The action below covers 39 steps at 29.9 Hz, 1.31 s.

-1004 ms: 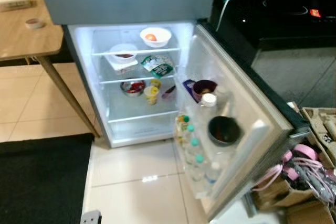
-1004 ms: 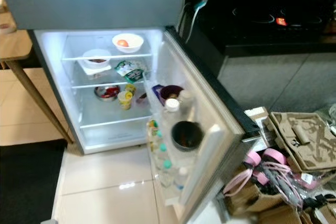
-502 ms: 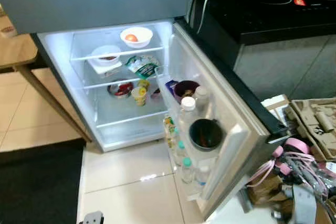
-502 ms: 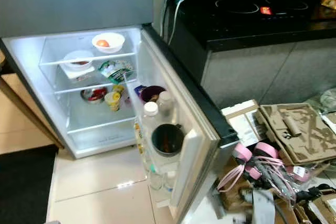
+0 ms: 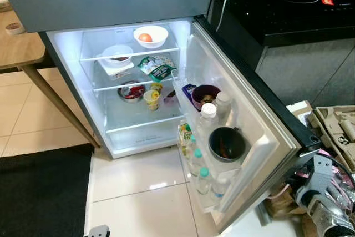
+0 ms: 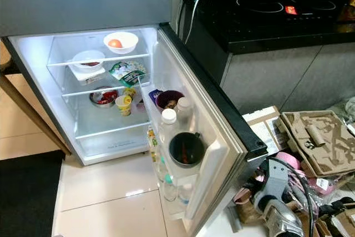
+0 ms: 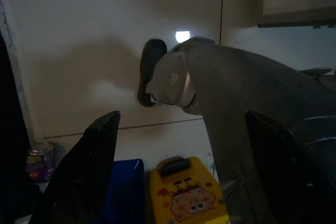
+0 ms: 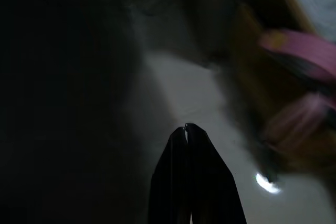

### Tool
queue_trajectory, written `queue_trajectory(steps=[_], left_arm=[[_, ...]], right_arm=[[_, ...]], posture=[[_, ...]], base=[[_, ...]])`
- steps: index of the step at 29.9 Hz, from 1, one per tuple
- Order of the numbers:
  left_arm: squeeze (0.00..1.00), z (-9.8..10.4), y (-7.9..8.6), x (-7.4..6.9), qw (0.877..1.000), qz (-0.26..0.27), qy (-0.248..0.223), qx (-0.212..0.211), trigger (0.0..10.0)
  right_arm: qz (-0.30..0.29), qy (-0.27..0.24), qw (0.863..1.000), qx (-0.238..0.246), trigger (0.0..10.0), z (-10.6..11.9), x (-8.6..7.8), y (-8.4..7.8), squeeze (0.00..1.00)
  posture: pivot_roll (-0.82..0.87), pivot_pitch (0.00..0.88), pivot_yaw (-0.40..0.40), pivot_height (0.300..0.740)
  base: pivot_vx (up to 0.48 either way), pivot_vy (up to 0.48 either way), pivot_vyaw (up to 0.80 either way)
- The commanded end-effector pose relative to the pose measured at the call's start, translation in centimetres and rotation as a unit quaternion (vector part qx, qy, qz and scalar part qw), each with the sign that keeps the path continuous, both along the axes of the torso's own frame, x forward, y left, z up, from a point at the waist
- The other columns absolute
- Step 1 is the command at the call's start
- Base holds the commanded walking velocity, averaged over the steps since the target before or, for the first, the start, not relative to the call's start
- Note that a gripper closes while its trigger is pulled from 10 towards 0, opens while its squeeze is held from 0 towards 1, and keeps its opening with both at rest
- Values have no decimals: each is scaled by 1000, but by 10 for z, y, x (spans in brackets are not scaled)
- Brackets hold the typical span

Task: Restocking fridge

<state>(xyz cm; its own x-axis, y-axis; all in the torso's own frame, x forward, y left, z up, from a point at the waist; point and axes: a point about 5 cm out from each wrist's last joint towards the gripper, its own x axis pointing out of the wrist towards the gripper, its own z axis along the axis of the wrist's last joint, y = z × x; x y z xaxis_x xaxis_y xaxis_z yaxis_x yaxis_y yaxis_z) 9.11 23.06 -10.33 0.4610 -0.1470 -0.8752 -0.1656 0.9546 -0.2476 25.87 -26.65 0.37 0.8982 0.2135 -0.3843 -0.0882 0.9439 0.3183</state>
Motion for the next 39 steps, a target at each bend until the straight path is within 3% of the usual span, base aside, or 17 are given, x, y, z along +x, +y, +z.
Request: queue_trajectory(steps=[1,6,8,9,11,12,13,14,16,19,24,25,27,29,31,35,39], left_arm=[[0,-4,-9,-10,1000,-7,23,-13,10000],[0,-5,-9,-11,1000,-8,24,-13,10000],[0,-5,-9,-12,1000,-9,25,-11,10000],[0,-5,-9,-12,1000,-9,25,-11,10000],[0,-5,-8,-13,1000,-9,26,-11,10000],[0,-5,-8,-13,1000,-9,26,-11,10000],[0,-5,-8,-14,1000,-8,26,-10,10000],[0,-5,-8,-14,1000,-8,26,-10,10000],[0,-5,-7,-15,1000,-7,28,-10,10000],[0,-6,-7,-17,999,-6,31,-10,10000],[0,-6,-7,-18,999,-5,32,-10,10000],[0,-6,-8,-19,999,-4,33,-10,10000],[0,-6,-7,-21,999,-4,34,-10,10000],[0,-6,-7,-21,999,-4,34,-10,10000],[0,-6,-6,-21,999,-6,35,-8,10000],[0,-5,-2,-20,999,-8,34,-4,10000],[0,-4,-1,-20,999,-9,33,-3,10000]], right_arm=[[84,-19,995,46,10000,3,6,22,0],[177,-25,982,67,10000,5,6,43,0],[334,-29,938,91,10000,9,0,82,0],[334,-29,938,91,10000,9,0,82,0],[462,-52,875,134,10000,27,-8,120,0],[462,-52,875,134,10000,27,-8,120,0],[513,-78,838,168,10000,46,-11,139,0],[513,-78,838,168,10000,46,-11,139,0],[554,-137,785,240,10000,86,-13,164,0],[551,-191,761,285,10000,113,-9,172,0],[532,-212,765,293,10000,119,-3,170,0],[482,-228,799,277,10000,115,11,161,0],[339,-213,898,184,10000,85,38,131,0],[339,-213,898,184,10000,85,38,131,0],[259,-162,942,136,10000,64,40,110,0],[174,-36,983,53,10000,19,20,75,0],[144,30,989,10,10000,-3,4,62,0]], posture=[[11,35,-35,740],[8,38,-33,740],[9,44,-36,740],[9,44,-36,740],[16,50,-38,740],[16,50,-38,740],[18,53,-40,740],[18,53,-40,740],[20,56,-41,740],[20,56,-41,740],[20,56,-41,740],[25,58,-47,740],[25,58,-47,740],[25,58,-47,740],[19,55,-44,740],[20,51,-46,740],[20,47,-48,740]], base=[[0,0,0],[0,0,0],[0,0,0],[0,0,0],[0,0,0],[0,0,0],[0,0,0],[0,0,0],[0,0,0],[0,0,0],[0,0,0],[0,0,0],[0,0,0],[0,0,0],[0,0,0],[0,0,180],[0,0,719]])
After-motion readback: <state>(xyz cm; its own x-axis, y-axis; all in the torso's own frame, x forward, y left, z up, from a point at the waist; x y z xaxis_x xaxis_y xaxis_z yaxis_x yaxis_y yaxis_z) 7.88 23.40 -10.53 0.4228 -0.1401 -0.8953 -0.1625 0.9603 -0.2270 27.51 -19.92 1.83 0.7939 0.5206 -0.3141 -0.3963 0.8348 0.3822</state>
